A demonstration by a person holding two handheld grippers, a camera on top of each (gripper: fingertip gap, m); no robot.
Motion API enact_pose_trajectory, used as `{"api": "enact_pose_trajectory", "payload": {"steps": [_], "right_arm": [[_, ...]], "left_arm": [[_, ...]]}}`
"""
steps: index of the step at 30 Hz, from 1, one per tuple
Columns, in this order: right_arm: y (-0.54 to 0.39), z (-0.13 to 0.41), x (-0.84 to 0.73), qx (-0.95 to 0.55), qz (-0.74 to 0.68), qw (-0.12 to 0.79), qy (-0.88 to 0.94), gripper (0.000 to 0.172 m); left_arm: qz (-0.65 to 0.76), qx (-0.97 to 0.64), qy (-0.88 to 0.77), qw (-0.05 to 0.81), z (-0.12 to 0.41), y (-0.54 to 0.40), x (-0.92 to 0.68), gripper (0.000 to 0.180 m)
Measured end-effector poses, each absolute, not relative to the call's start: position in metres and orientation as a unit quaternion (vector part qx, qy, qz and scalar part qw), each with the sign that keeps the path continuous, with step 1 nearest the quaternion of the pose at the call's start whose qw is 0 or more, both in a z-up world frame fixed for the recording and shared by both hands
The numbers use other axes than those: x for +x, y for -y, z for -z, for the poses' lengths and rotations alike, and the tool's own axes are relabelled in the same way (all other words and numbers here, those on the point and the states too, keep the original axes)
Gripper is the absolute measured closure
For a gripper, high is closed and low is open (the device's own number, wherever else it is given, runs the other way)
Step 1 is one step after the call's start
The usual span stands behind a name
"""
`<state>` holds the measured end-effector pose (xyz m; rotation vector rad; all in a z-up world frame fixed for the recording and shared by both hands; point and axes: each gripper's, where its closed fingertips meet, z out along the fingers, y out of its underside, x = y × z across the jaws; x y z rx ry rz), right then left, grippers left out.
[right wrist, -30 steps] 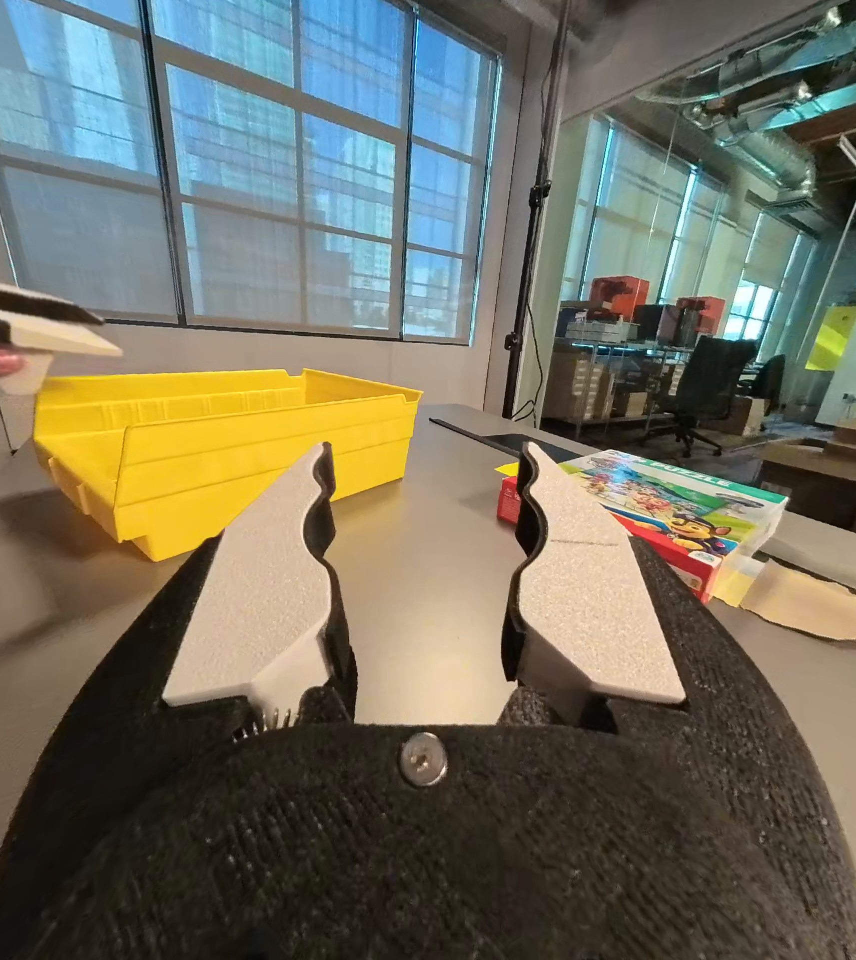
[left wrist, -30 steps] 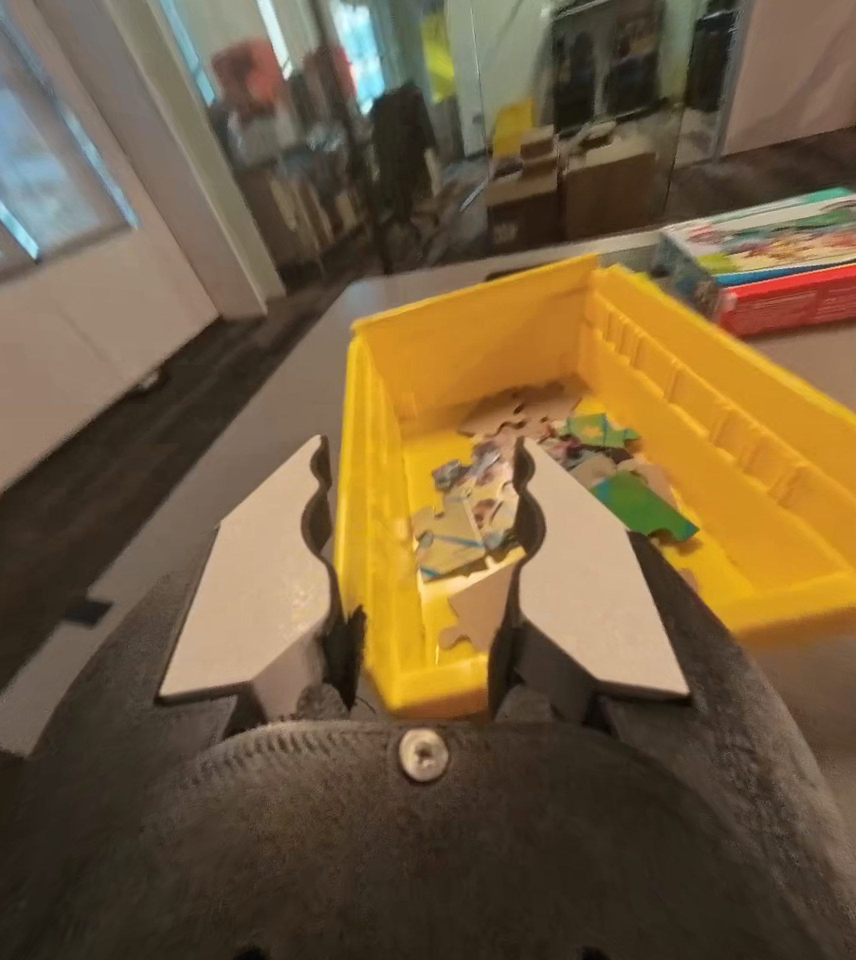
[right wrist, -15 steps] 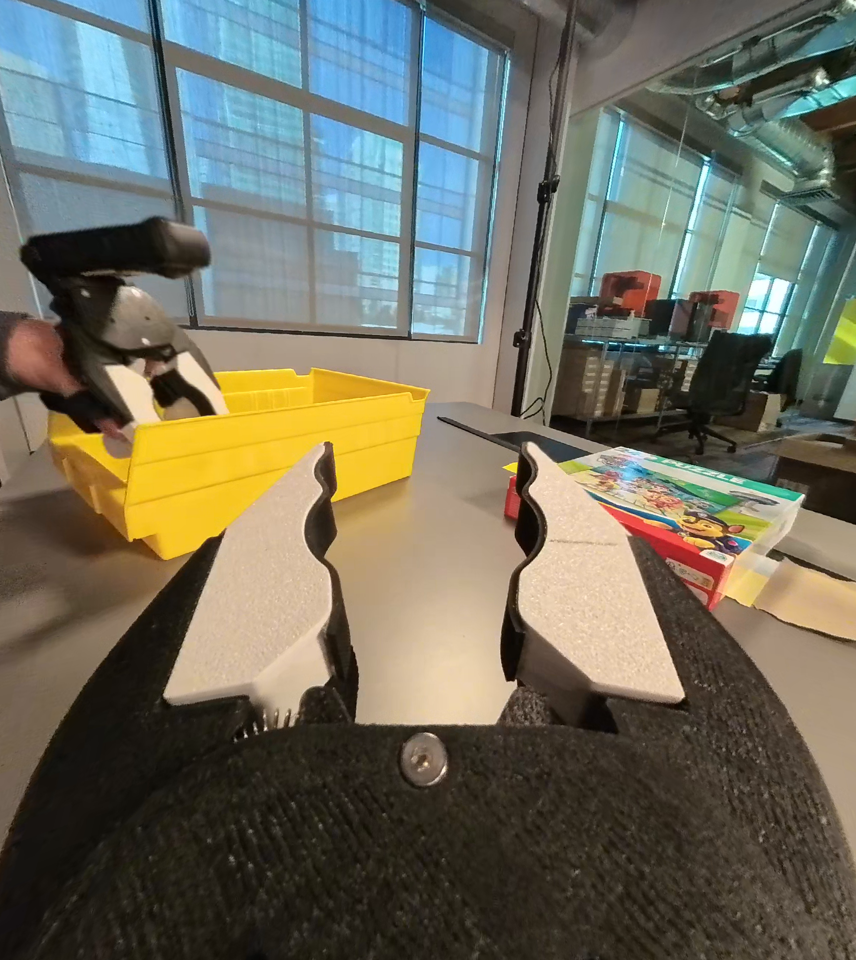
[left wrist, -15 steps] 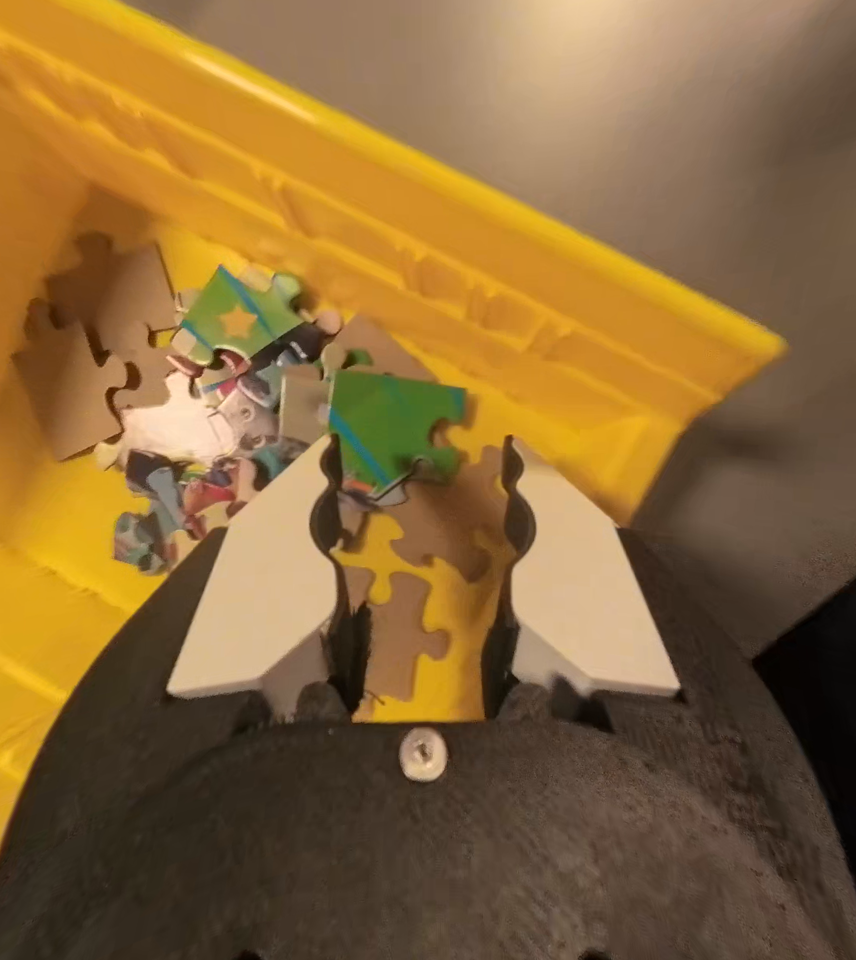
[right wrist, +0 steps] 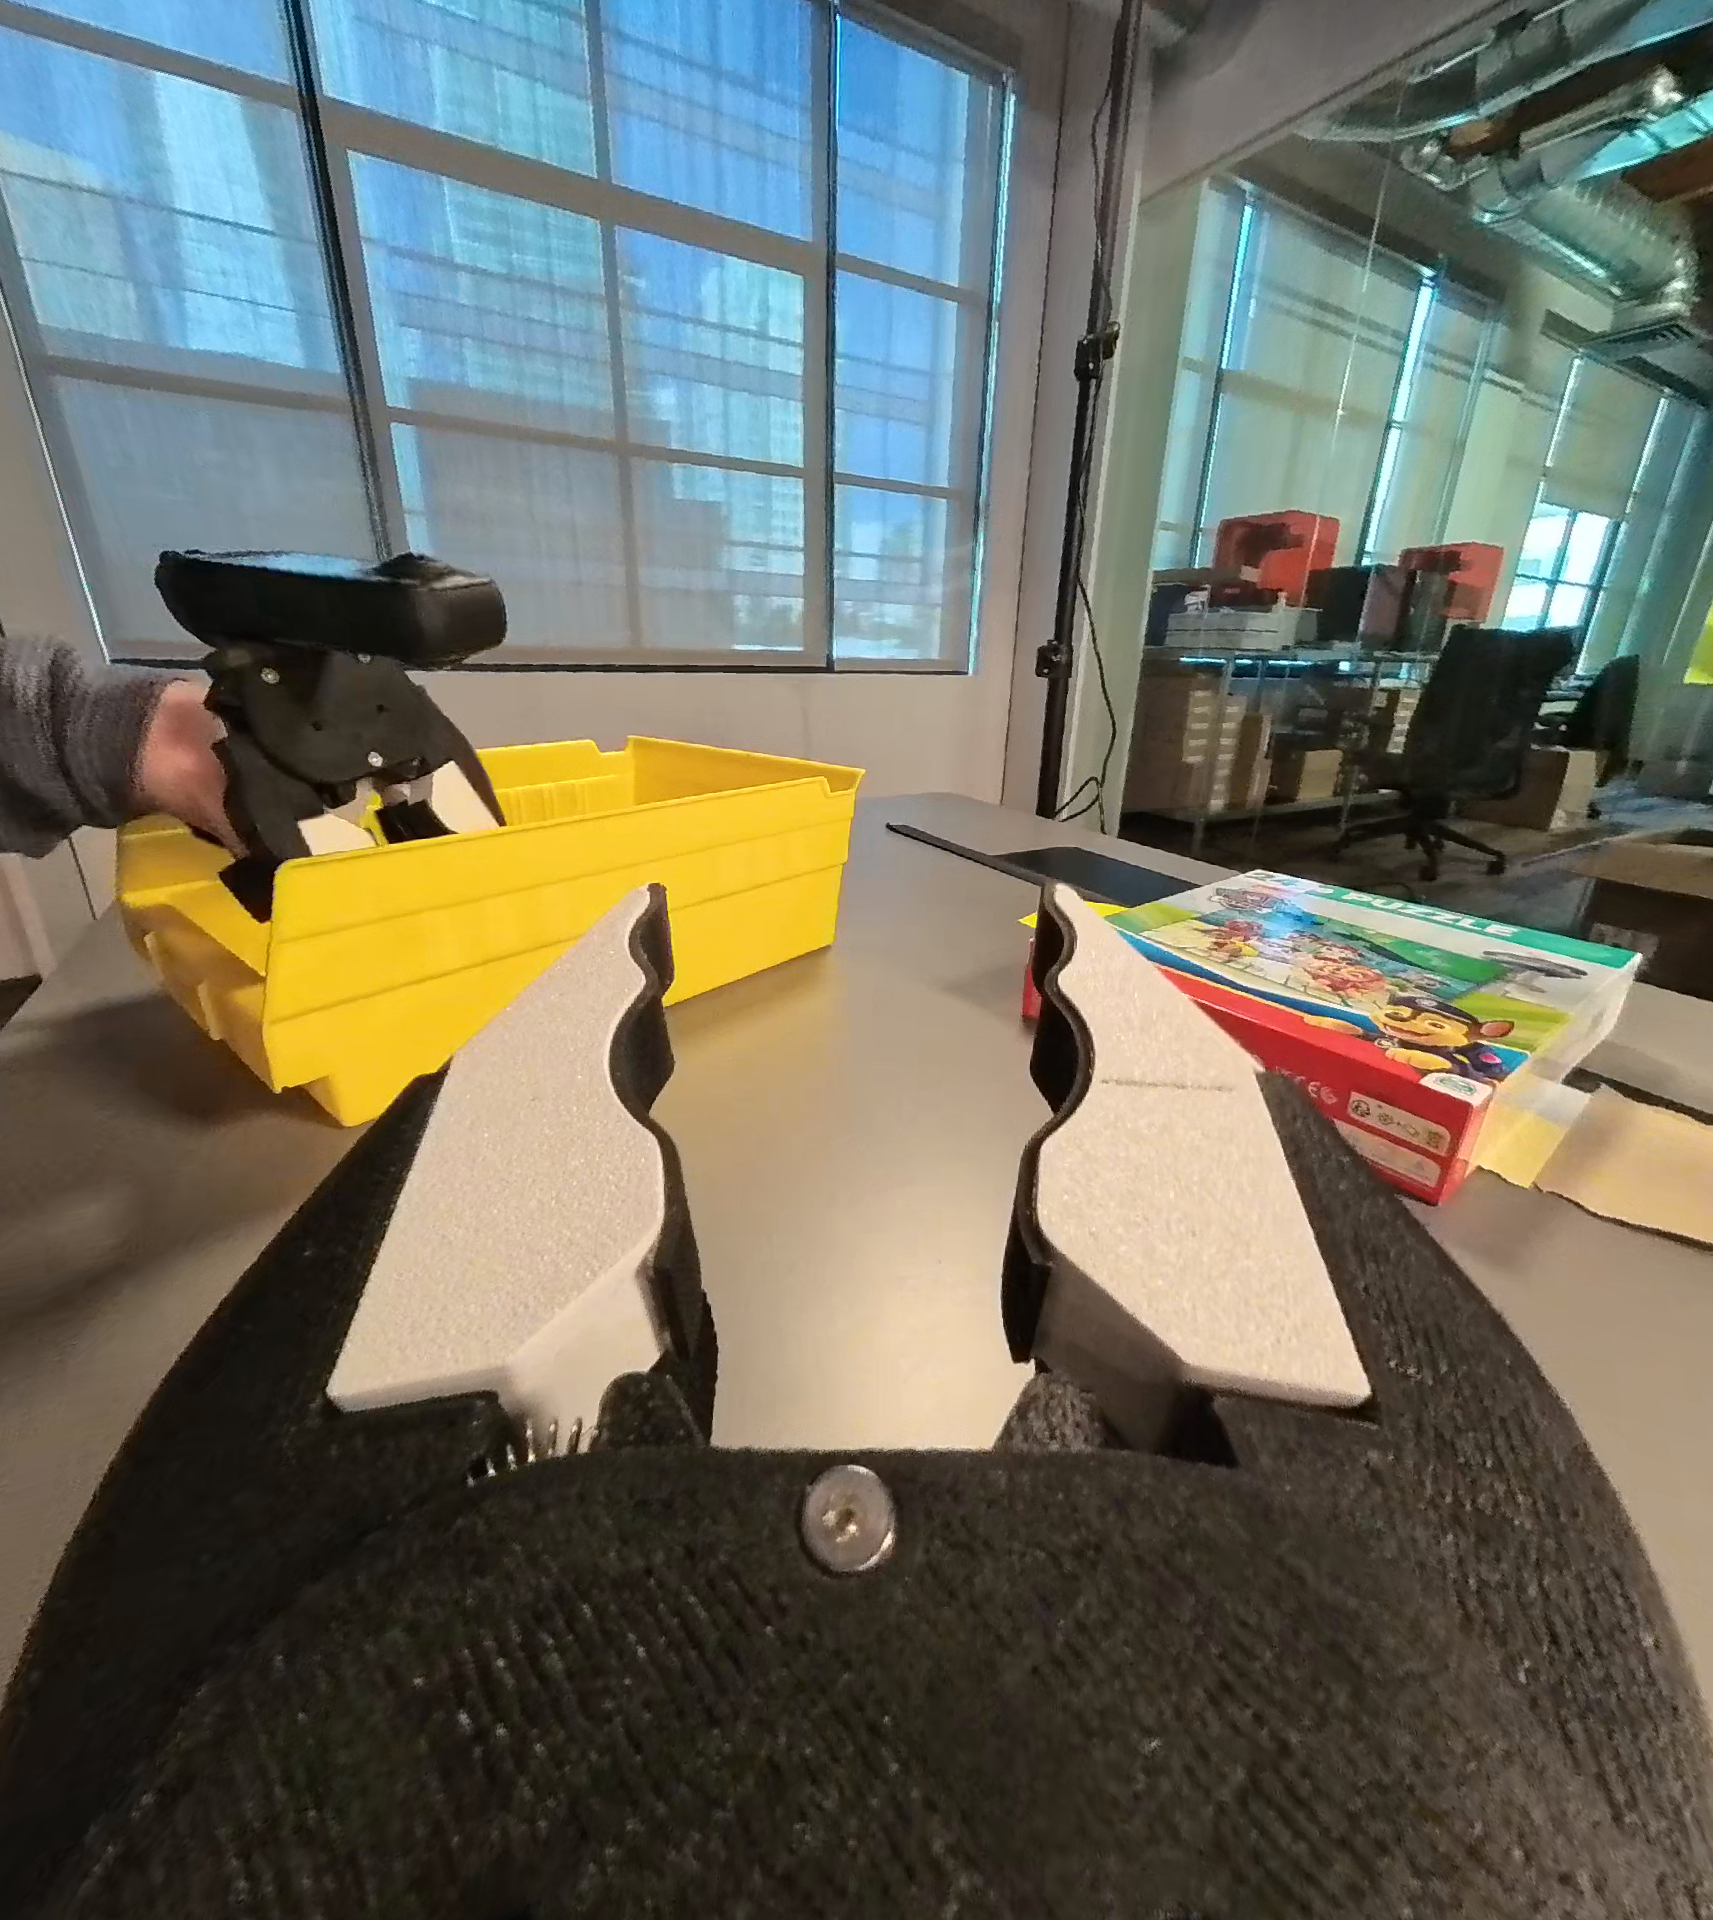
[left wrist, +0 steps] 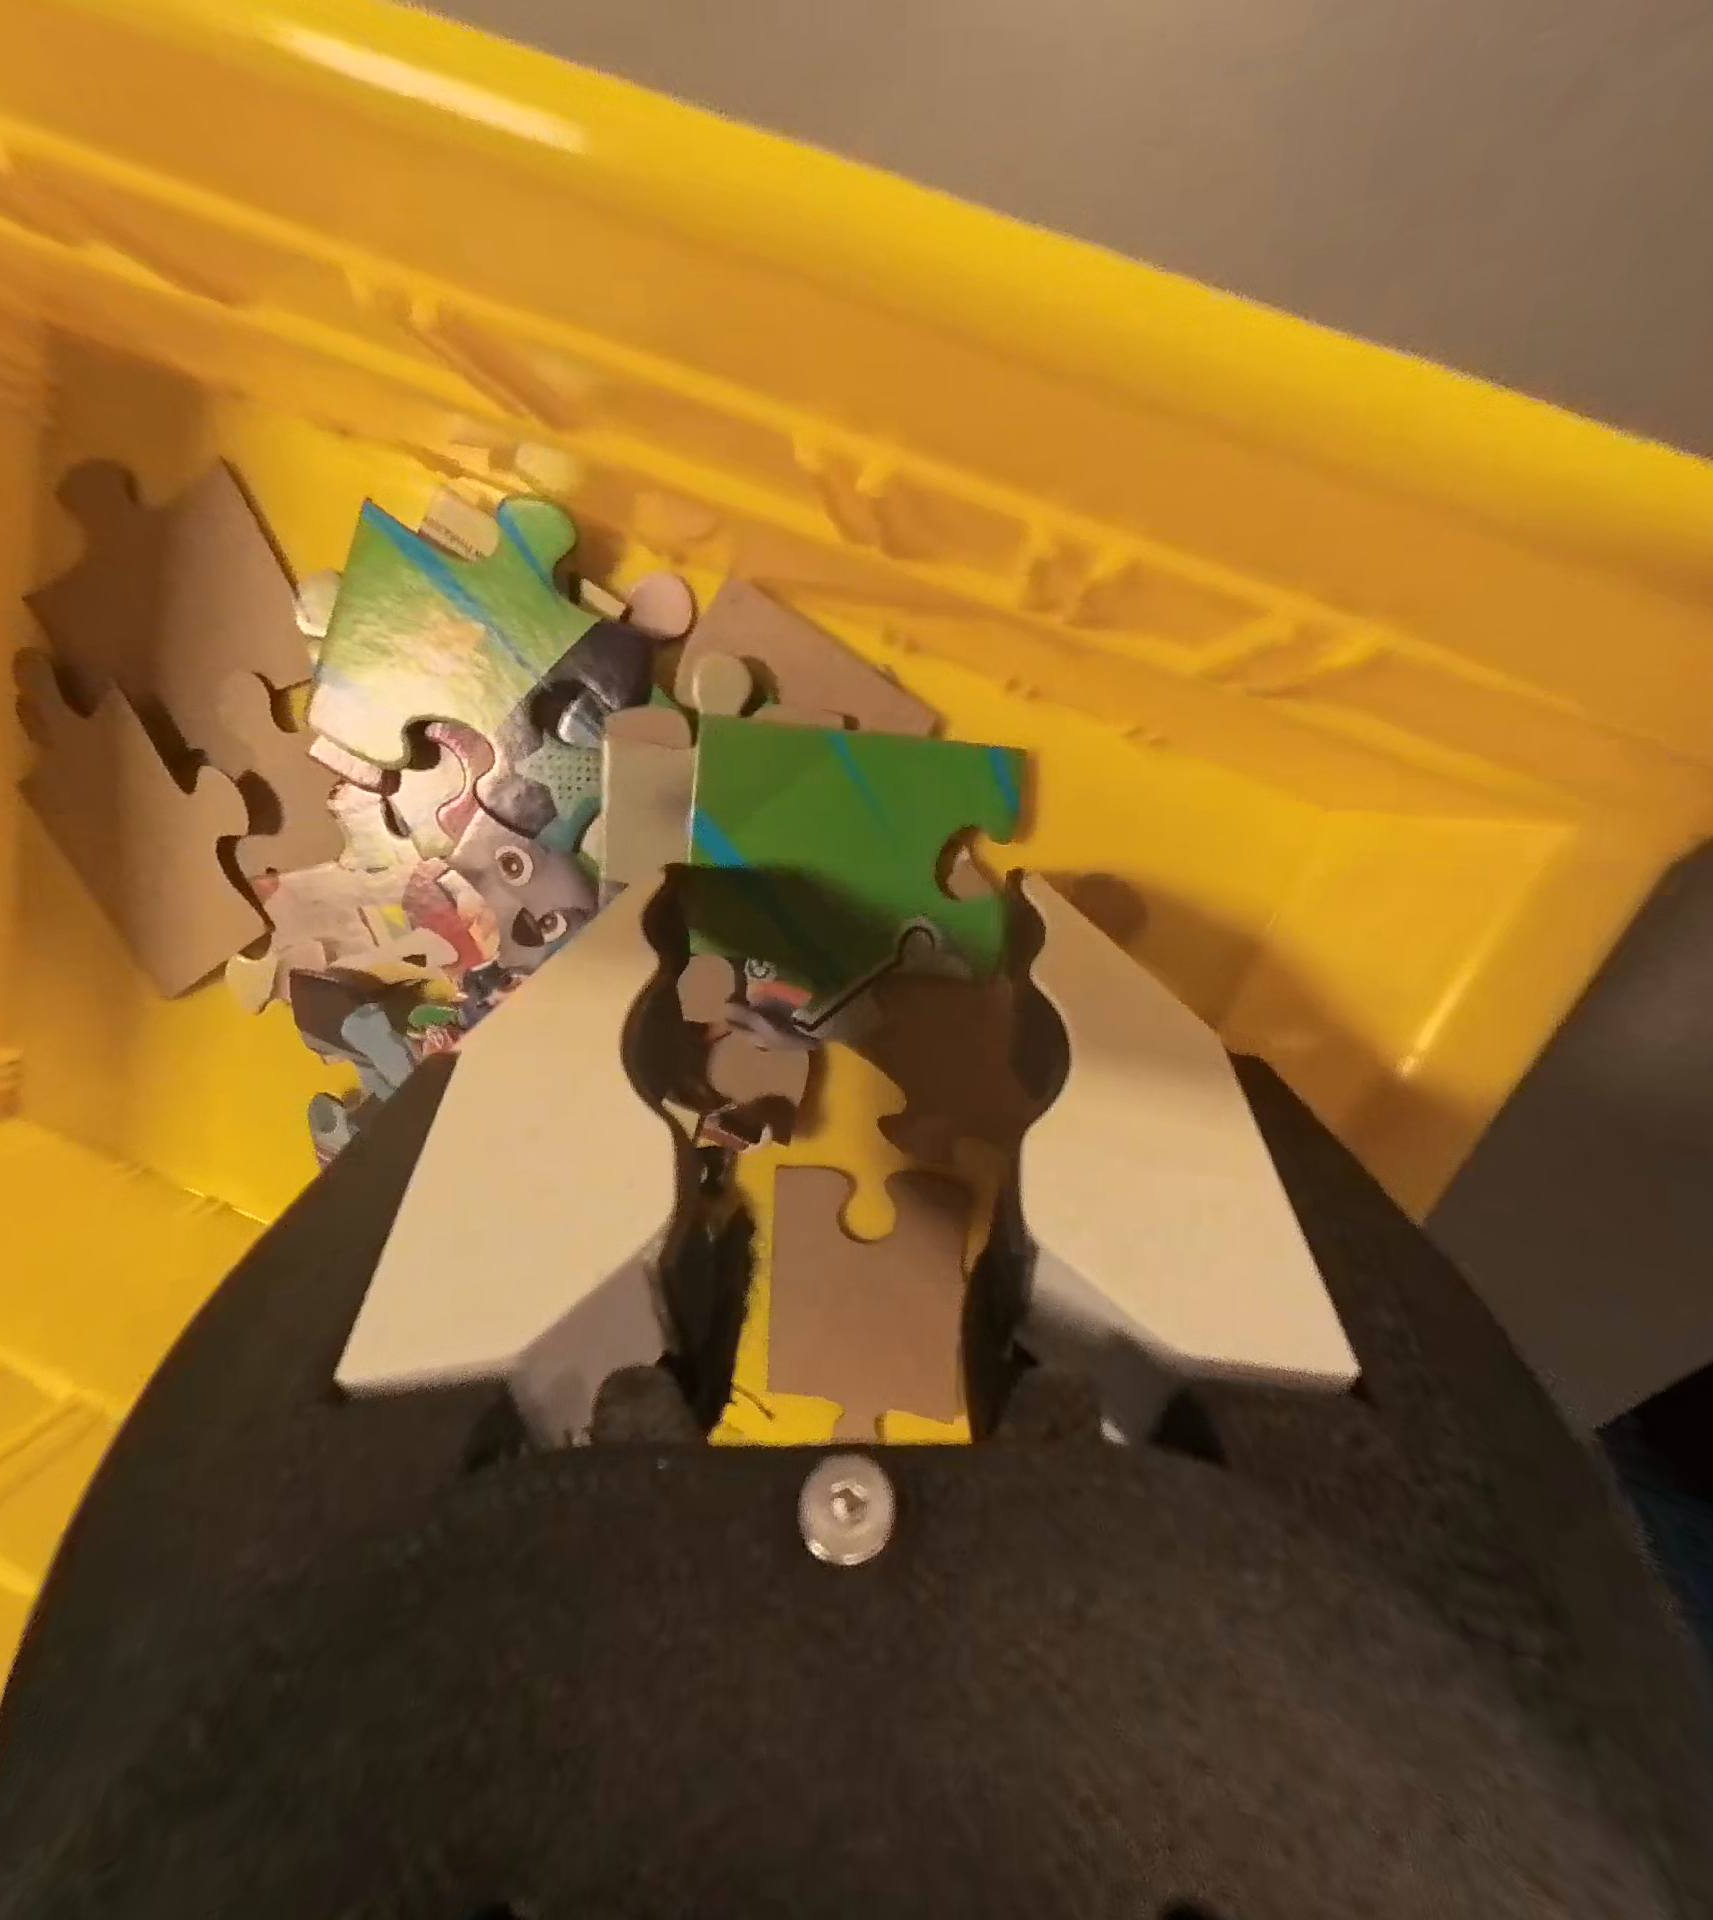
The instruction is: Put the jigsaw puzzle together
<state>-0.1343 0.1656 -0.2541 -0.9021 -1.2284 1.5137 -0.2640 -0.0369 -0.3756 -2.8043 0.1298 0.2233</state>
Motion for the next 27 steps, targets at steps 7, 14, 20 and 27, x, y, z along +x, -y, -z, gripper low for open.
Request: {"api": "enact_pose_trajectory", "payload": {"steps": [7, 14, 20, 27], "right_arm": [[-0.168, 0.254, -0.133, -0.373, -0.622, 0.474, 0.499, 0.103], [-0.171, 0.253, -0.132, -0.377, -0.622, 0.477, 0.493, 0.103], [-0.193, 0.231, -0.113, -0.352, -0.601, 0.539, 0.474, 0.104], [-0.272, 0.229, -0.089, -0.346, -0.462, 0.658, 0.483, 0.106]], "left_arm": [[-0.124, -0.975, -0.069, 0.171, 0.372, 0.037, -0.271, 0.133], [-0.175, -0.946, -0.03, 0.272, 0.332, 0.035, -0.283, 0.133], [-0.219, -0.889, -0.038, 0.401, 0.241, 0.015, -0.269, 0.133], [-0.174, -0.879, -0.125, 0.426, 0.195, -0.085, -0.19, 0.133]]}}
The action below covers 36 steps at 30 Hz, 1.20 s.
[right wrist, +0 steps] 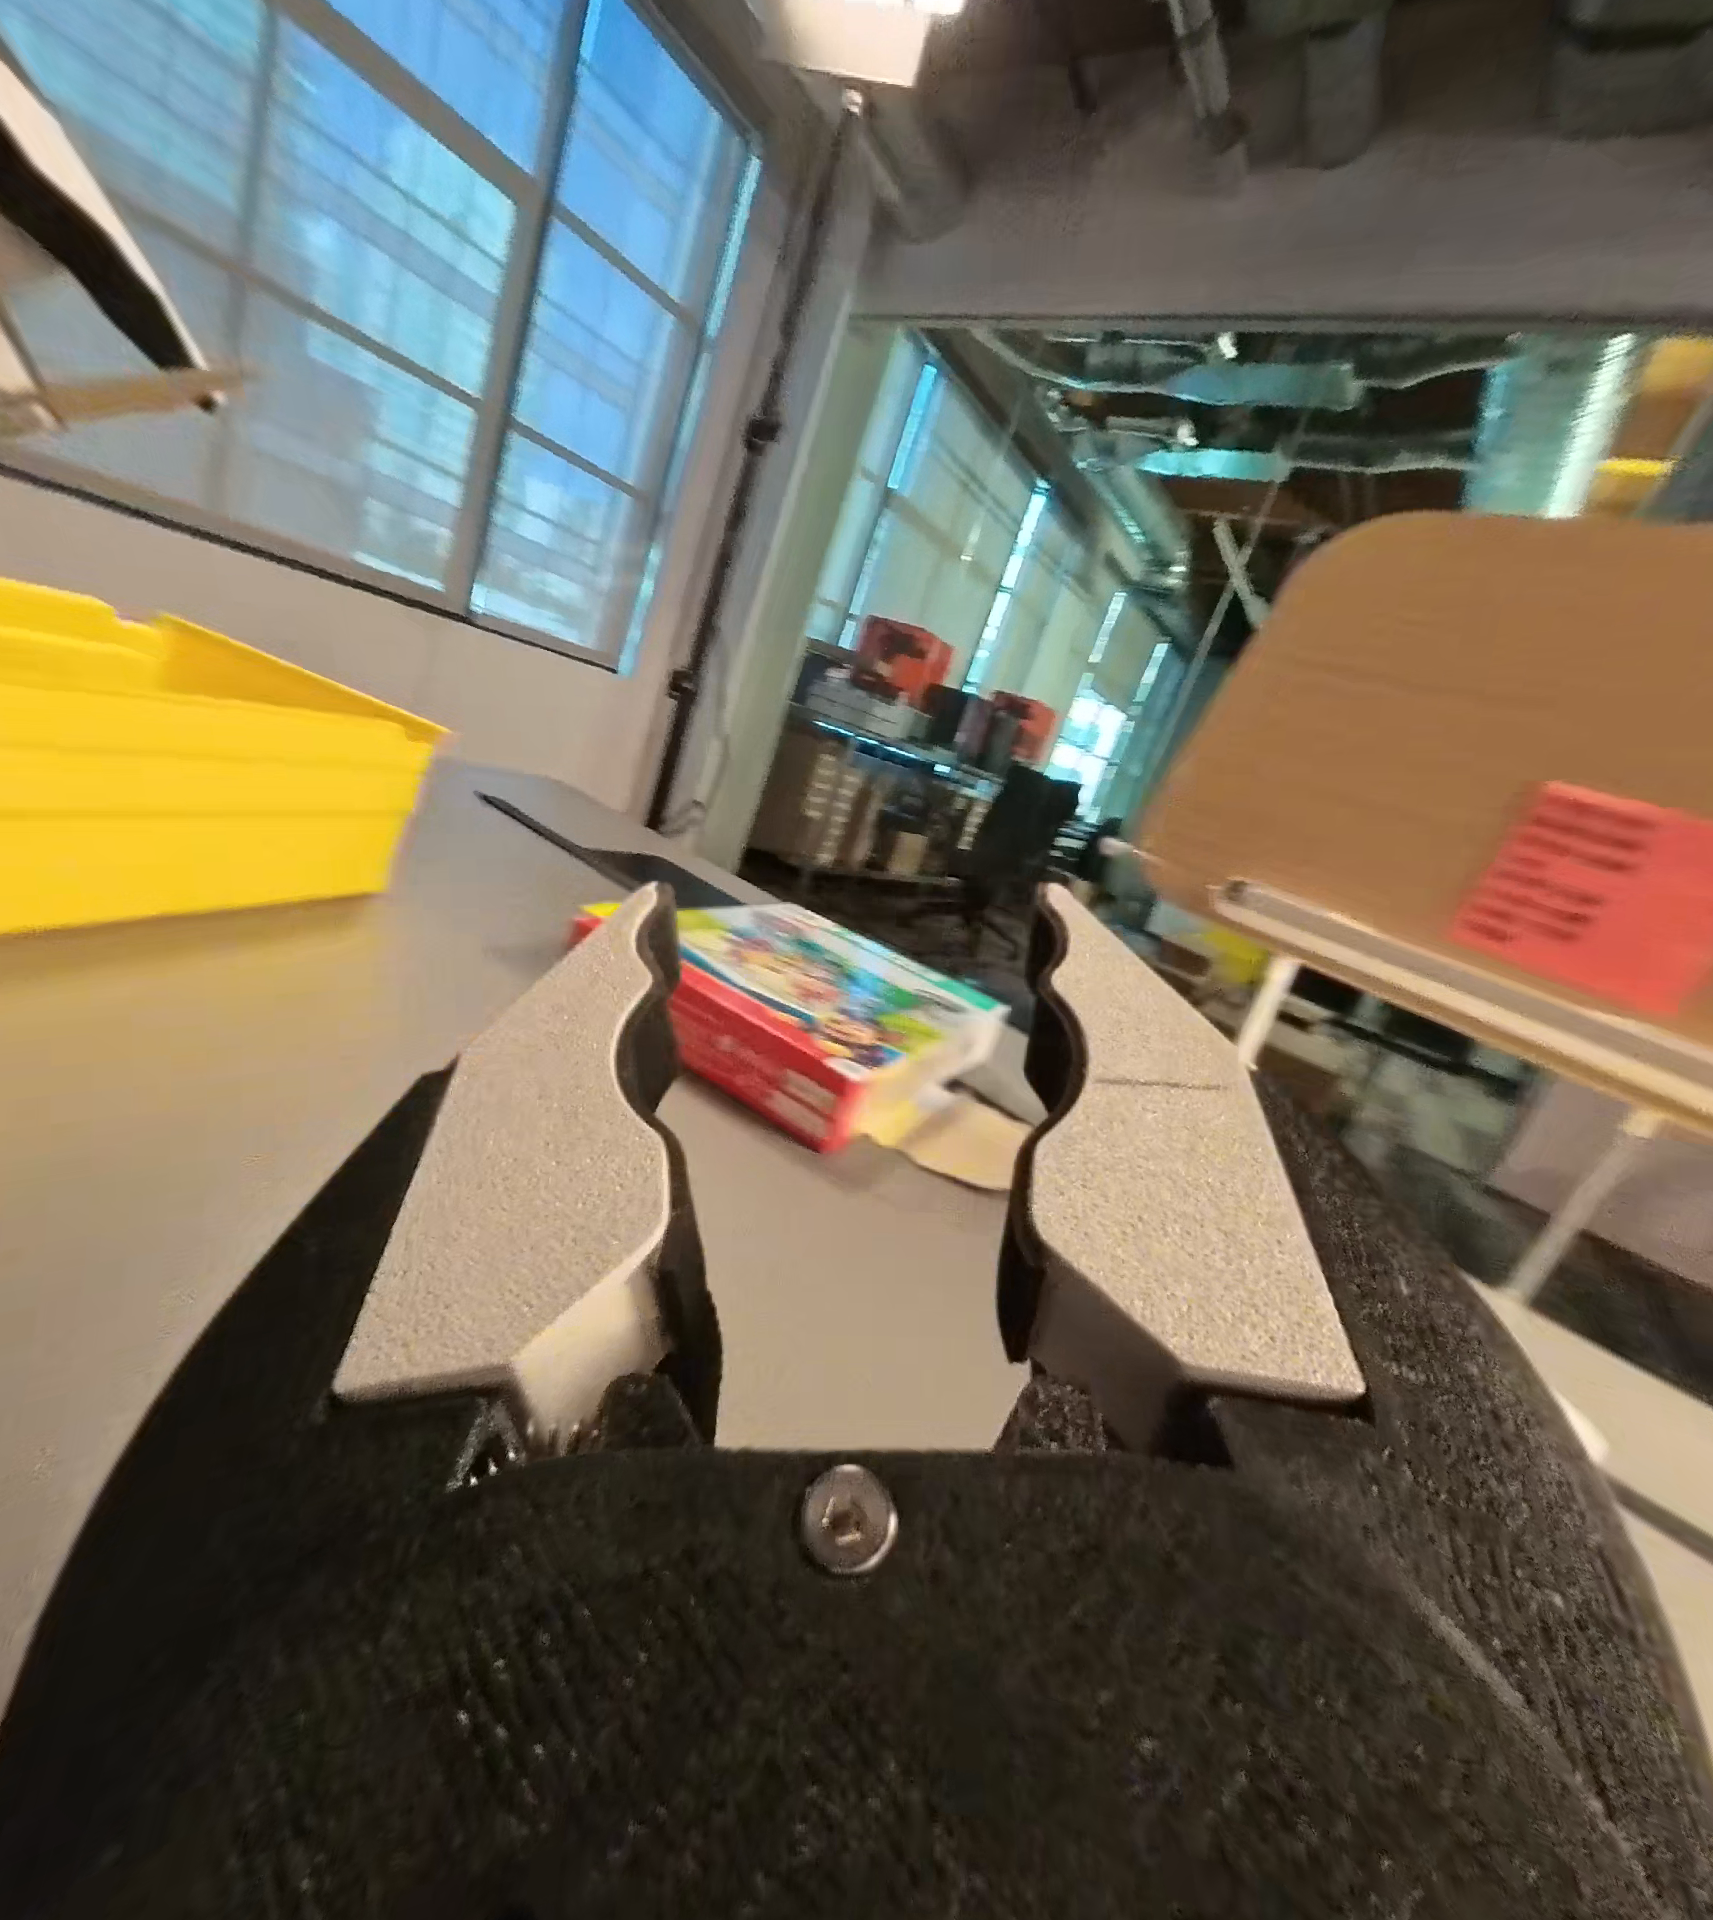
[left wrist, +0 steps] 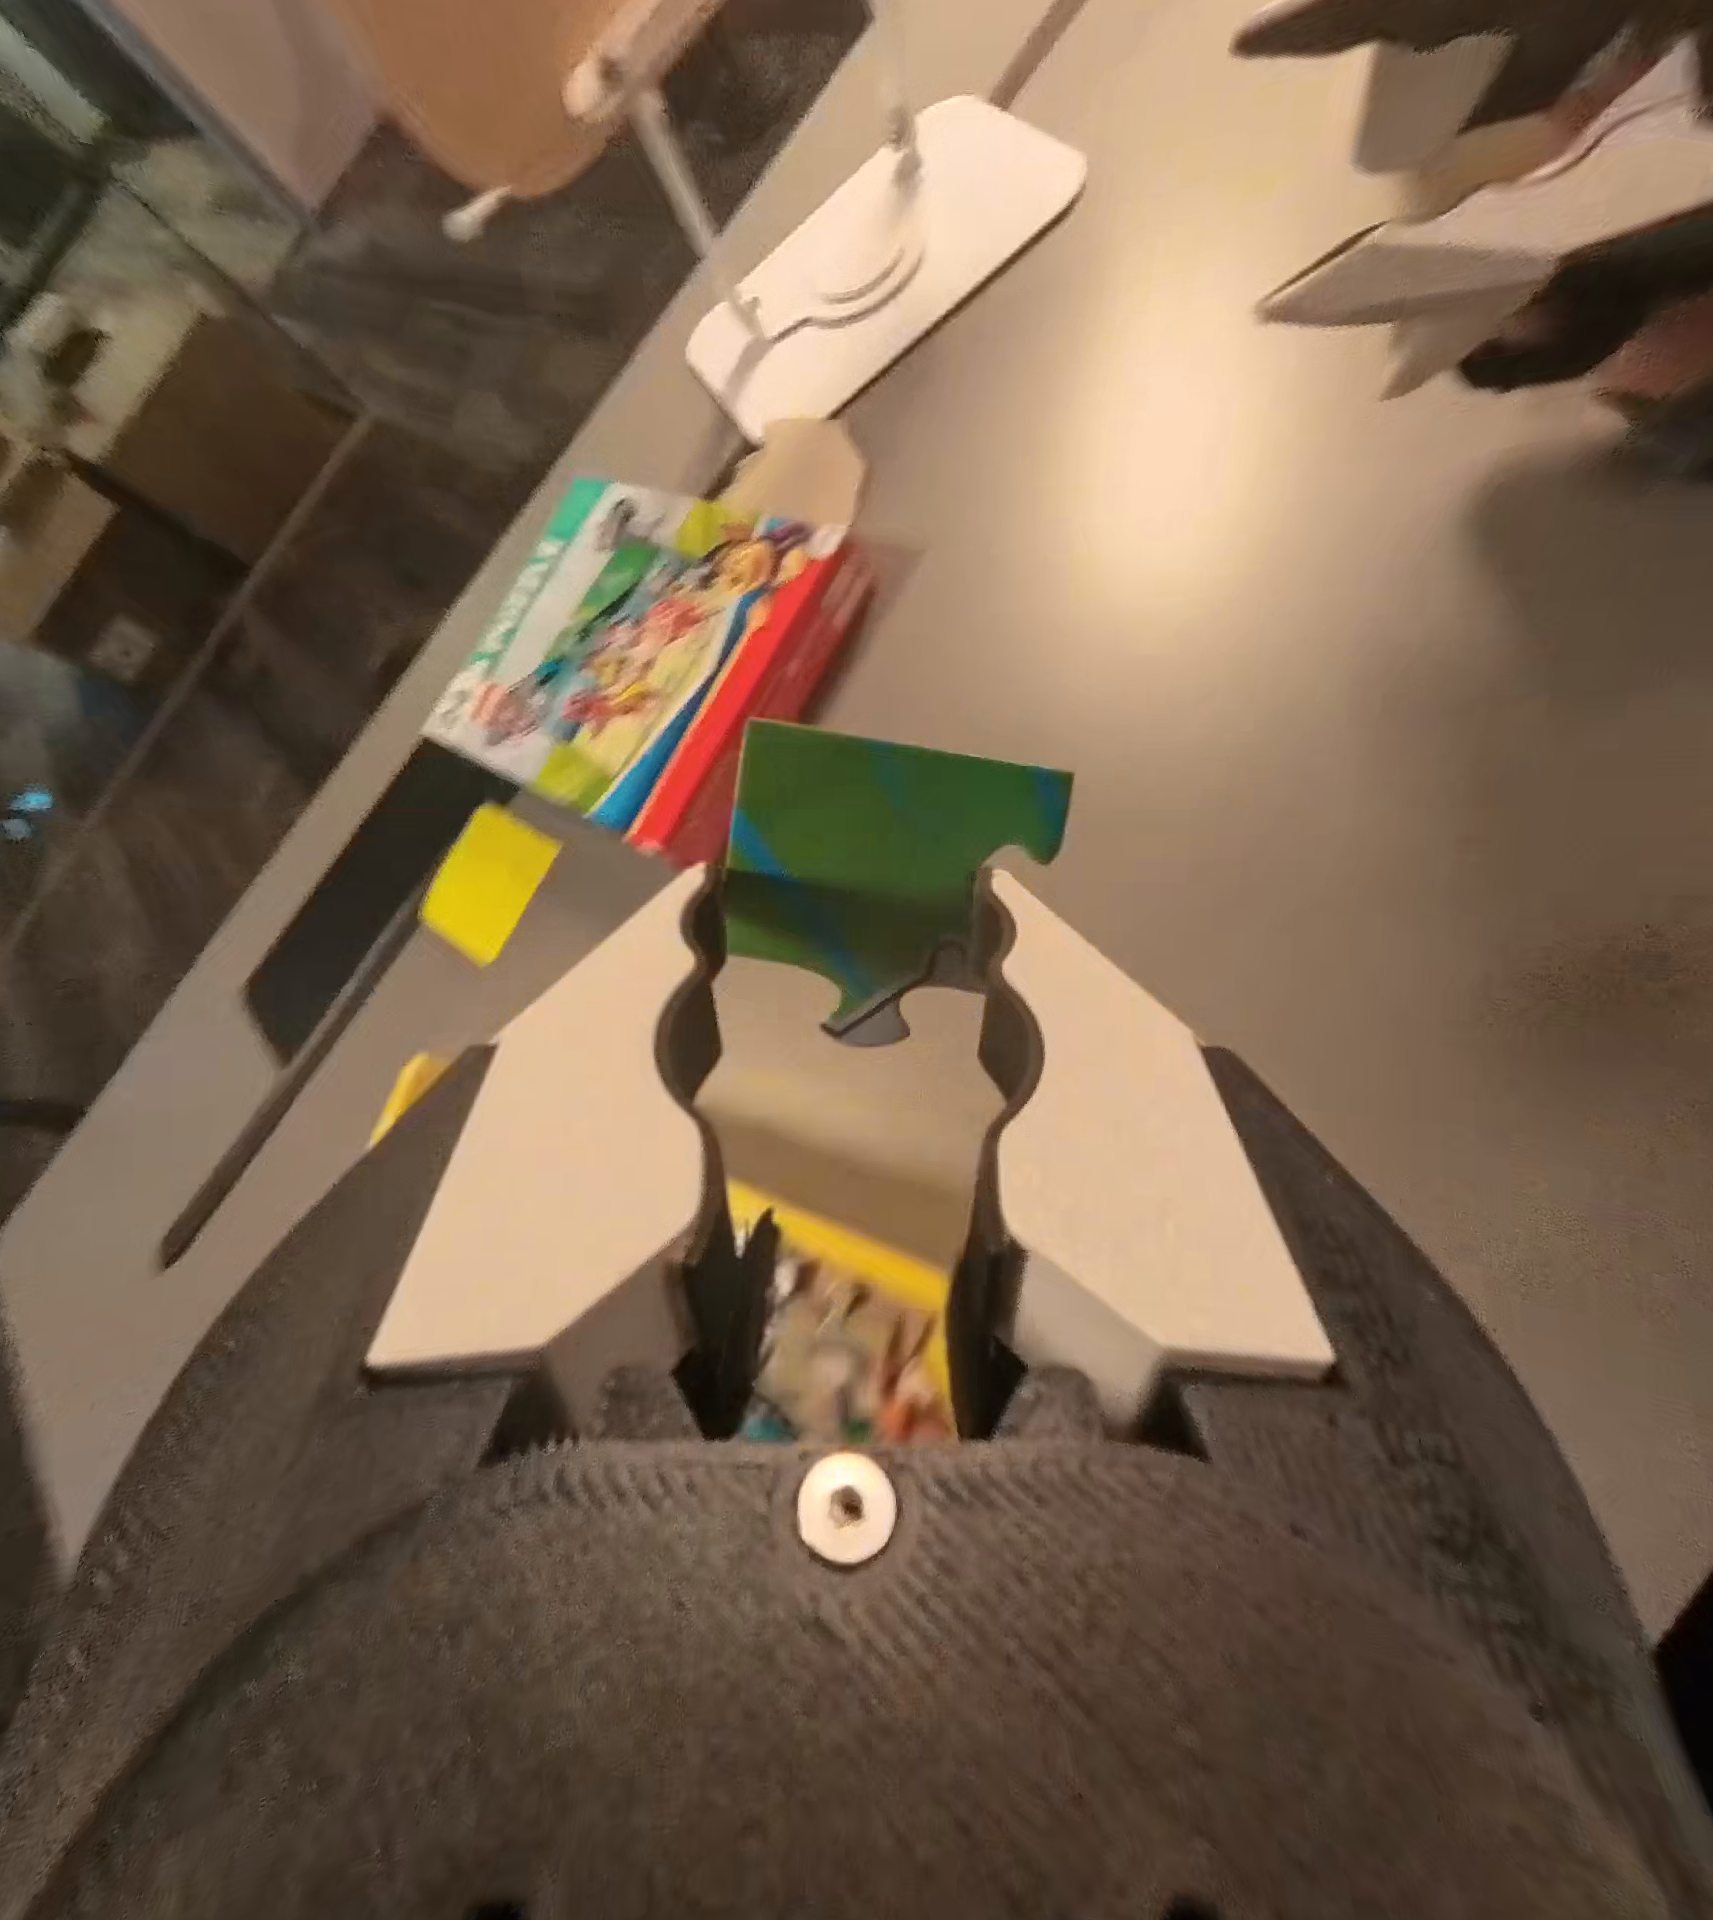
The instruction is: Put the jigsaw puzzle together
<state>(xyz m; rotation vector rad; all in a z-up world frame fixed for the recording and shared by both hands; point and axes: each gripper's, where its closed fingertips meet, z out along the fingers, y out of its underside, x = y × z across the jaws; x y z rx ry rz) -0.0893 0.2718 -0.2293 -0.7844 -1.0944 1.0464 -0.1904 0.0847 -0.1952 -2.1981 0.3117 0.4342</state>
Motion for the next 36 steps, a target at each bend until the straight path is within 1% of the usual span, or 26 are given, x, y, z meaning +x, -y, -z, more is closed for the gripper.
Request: {"api": "enact_pose_trajectory", "payload": {"steps": [2, 4, 7, 9, 11, 16, 17, 18, 19, 21, 24, 27, 31, 33, 34, 36], "right_arm": [[-0.301, 0.231, -0.082, -0.358, -0.425, 0.682, 0.476, 0.106], [-0.33, 0.232, -0.075, -0.381, -0.411, 0.693, 0.454, 0.106], [-0.364, 0.225, -0.066, -0.417, -0.446, 0.69, 0.39, 0.106], [-0.379, 0.228, -0.065, -0.435, -0.454, 0.684, 0.369, 0.106], [-0.387, 0.23, -0.067, -0.443, -0.453, 0.682, 0.364, 0.106], [-0.385, 0.231, -0.071, -0.44, -0.45, 0.682, 0.373, 0.106], [-0.385, 0.231, -0.071, -0.439, -0.449, 0.682, 0.375, 0.106], [-0.384, 0.231, -0.072, -0.439, -0.448, 0.681, 0.377, 0.106], [-0.383, 0.232, -0.072, -0.439, -0.447, 0.681, 0.379, 0.106], [-0.383, 0.233, -0.072, -0.439, -0.447, 0.68, 0.381, 0.106], [-0.382, 0.237, -0.074, -0.441, -0.442, 0.677, 0.39, 0.108], [-0.379, 0.24, -0.075, -0.443, -0.445, 0.669, 0.398, 0.108], [-0.38, 0.241, -0.076, -0.448, -0.447, 0.666, 0.394, 0.108], [-0.384, 0.243, -0.078, -0.458, -0.445, 0.663, 0.391, 0.108], [-0.385, 0.244, -0.079, -0.462, -0.443, 0.662, 0.39, 0.108], [-0.387, 0.245, -0.08, -0.466, -0.439, 0.663, 0.389, 0.108]], "left_arm": [[-0.117, -0.889, -0.137, 0.422, 0.211, -0.126, -0.158, 0.133], [-0.069, -0.907, -0.151, 0.388, 0.244, -0.164, -0.133, 0.133], [-0.026, -0.927, -0.175, 0.332, 0.299, -0.21, -0.112, 0.133], [-0.005, -0.934, -0.187, 0.303, 0.325, -0.232, -0.104, 0.133], [0.008, -0.939, -0.194, 0.286, 0.34, -0.25, -0.098, 0.133], [-0.022, -0.947, -0.228, 0.224, 0.369, -0.266, -0.095, 0.133], [-0.026, -0.949, -0.226, 0.219, 0.373, -0.268, -0.096, 0.128], [-0.027, -0.951, -0.221, 0.213, 0.378, -0.268, -0.096, 0.116], [-0.03, -0.955, -0.213, 0.205, 0.382, -0.266, -0.098, 0.098], [-0.033, -0.955, -0.198, 0.218, 0.379, -0.264, -0.1, 0.084], [-0.042, -0.945, -0.165, 0.278, 0.349, -0.249, -0.101, 0.083], [-0.131, -0.922, -0.11, 0.349, 0.294, -0.202, -0.128, 0.094], [-0.229, -0.871, 0.011, 0.434, 0.227, -0.1, -0.19, 0.118], [-0.252, -0.859, 0.099, 0.434, 0.215, -0.046, -0.239, 0.127], [-0.255, -0.863, 0.139, 0.413, 0.218, -0.021, -0.265, 0.128], [-0.214, -0.892, 0.189, 0.35, 0.242, 0.011, -0.306, 0.127]]}}
